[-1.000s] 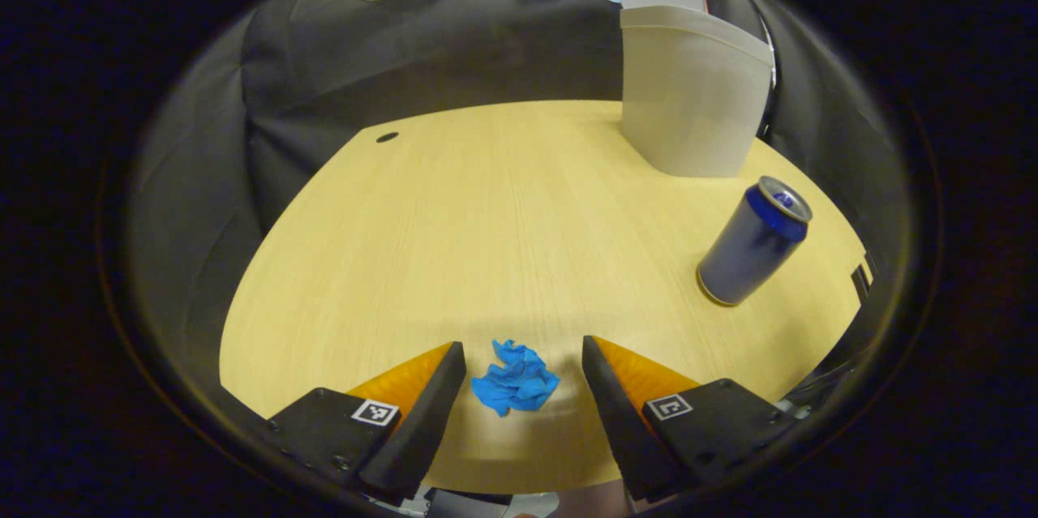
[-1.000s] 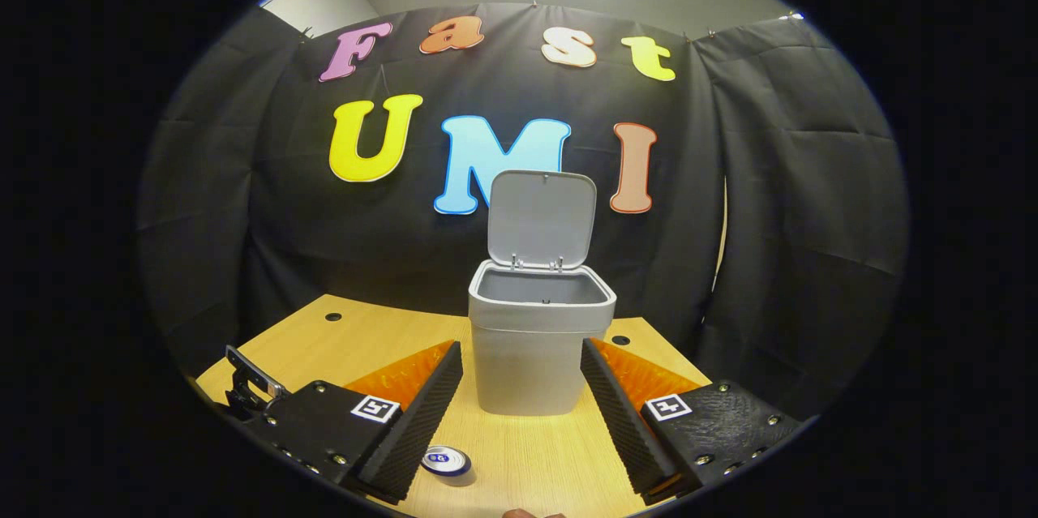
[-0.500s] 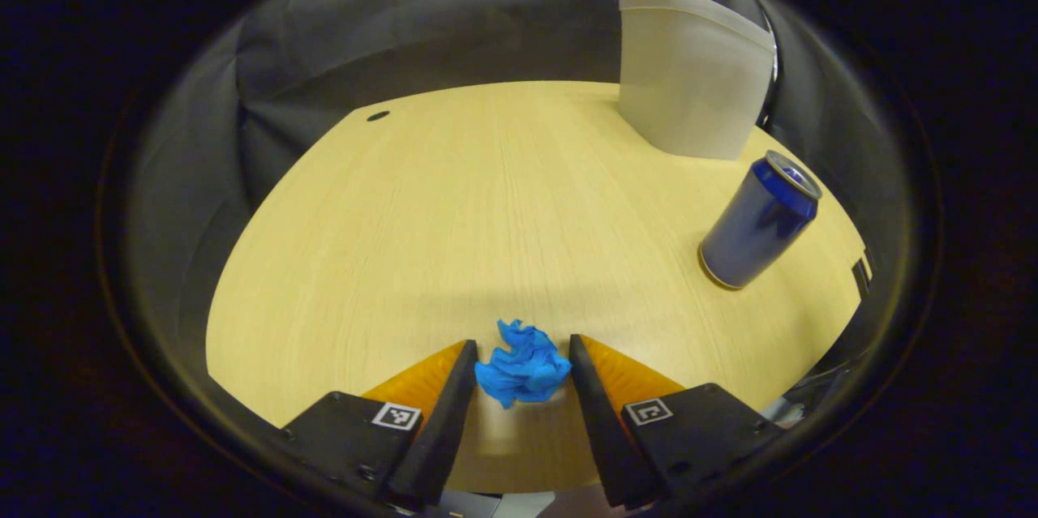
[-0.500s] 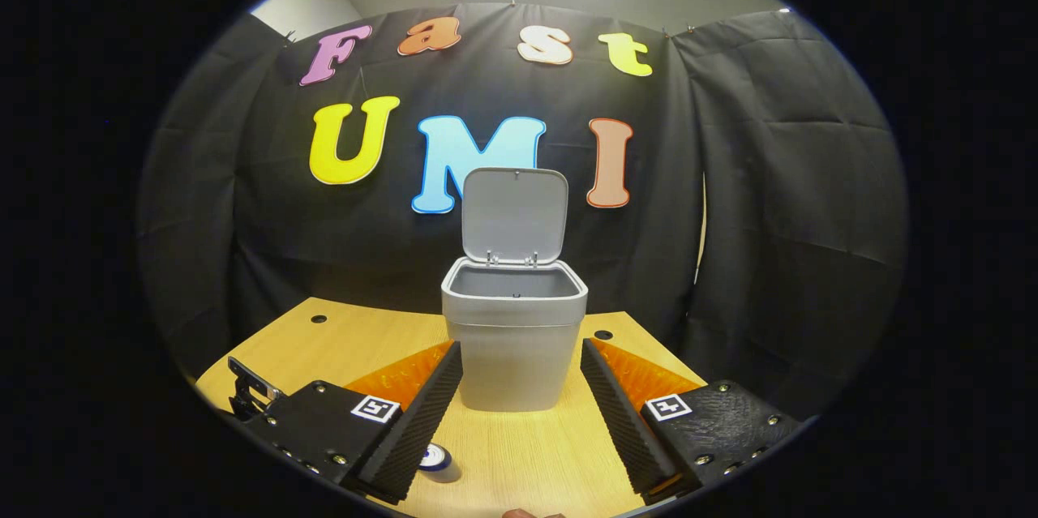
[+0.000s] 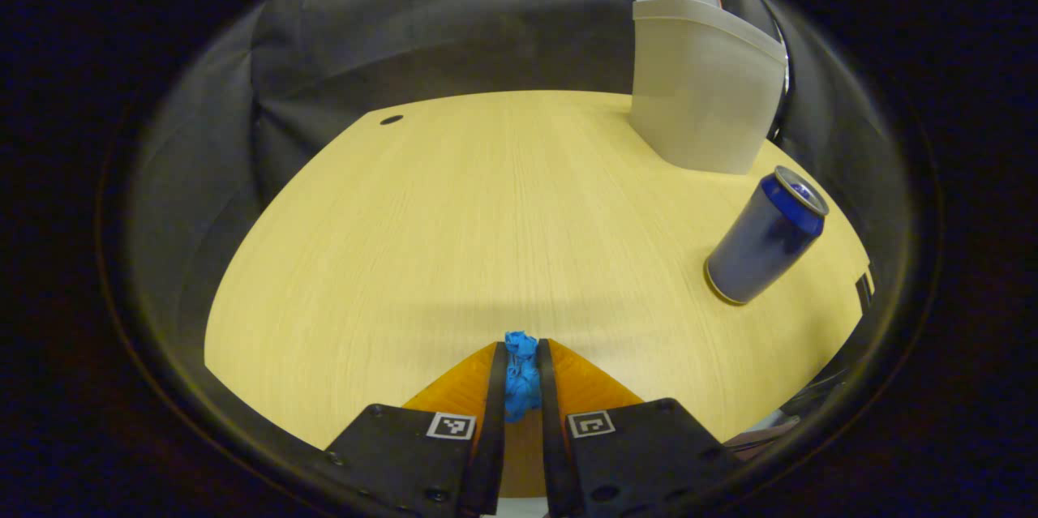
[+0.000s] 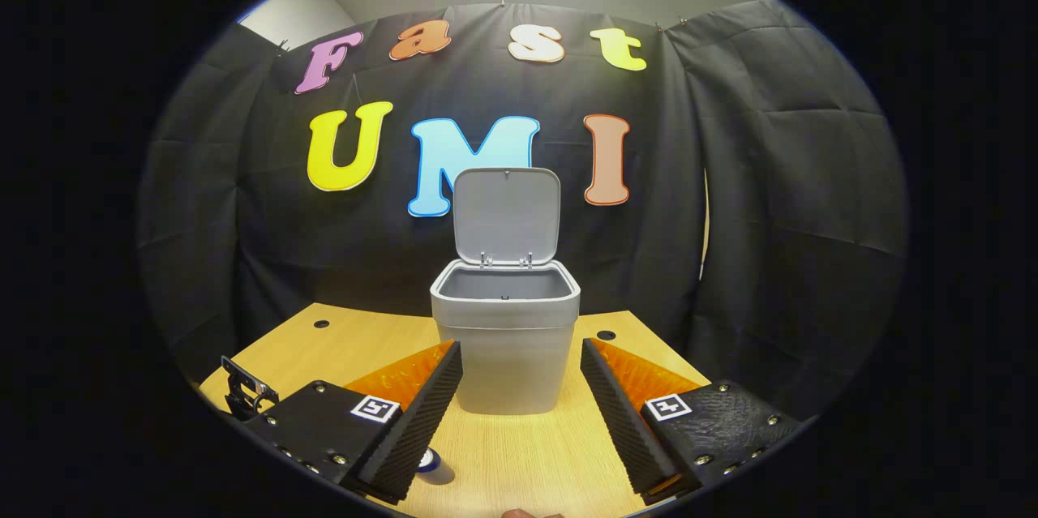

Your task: Press the lid of the desktop garbage bin to open it, pick up the crumpled paper on the desktop and throw it into the bin, then pick up the pop can on the desktop and drop it into the bin, and finally close the garbage bin lid.

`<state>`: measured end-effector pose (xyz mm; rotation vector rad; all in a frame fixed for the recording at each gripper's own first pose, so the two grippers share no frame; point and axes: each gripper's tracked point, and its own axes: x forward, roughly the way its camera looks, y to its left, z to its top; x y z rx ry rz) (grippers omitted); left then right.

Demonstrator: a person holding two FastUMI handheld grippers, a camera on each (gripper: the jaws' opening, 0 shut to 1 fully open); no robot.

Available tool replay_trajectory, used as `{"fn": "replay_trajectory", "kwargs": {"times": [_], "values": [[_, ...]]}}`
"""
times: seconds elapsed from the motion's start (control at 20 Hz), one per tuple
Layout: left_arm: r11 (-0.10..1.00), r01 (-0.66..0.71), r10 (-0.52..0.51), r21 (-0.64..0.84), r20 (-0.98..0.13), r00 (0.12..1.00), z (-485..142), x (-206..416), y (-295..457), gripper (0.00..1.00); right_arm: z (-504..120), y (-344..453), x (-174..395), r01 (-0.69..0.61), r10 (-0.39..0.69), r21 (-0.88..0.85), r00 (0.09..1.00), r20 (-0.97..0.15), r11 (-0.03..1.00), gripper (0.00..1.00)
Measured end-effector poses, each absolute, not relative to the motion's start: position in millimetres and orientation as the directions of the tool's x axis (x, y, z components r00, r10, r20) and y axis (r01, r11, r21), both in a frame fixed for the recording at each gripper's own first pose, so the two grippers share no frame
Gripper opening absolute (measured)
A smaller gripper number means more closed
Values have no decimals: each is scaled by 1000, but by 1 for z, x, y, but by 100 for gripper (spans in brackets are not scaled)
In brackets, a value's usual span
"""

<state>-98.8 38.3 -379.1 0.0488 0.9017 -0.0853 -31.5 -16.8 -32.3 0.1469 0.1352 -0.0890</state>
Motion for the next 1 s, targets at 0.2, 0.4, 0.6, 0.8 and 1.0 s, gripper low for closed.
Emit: {"fn": "replay_trajectory", "kwargs": {"times": [0.2,0.4,0.6,0.8,1.0], "values": [[998,62,-41,-1,-760,648,-364,-93,35,19,-27,-27,-31,92,-76,138,990,-115,986,95],[998,54,-28,12,-734,678,-344,-86,29,21,-28,-32,-30,72,-60,123,993,-97,990,94],[999,54,-39,-1,-699,714,-318,-69,19,19,-29,-36,-26,64,-52,142,995,-84,988,95],[998,68,-59,-11,-633,772,-276,-49,3,19,-27,-38,-17,47,-36,160,997,-72,986,95],[995,98,-92,-19,-547,832,-225,-23,-22,19,-26,-41,-12,36,-26,175,998,-63,984,95]]}}
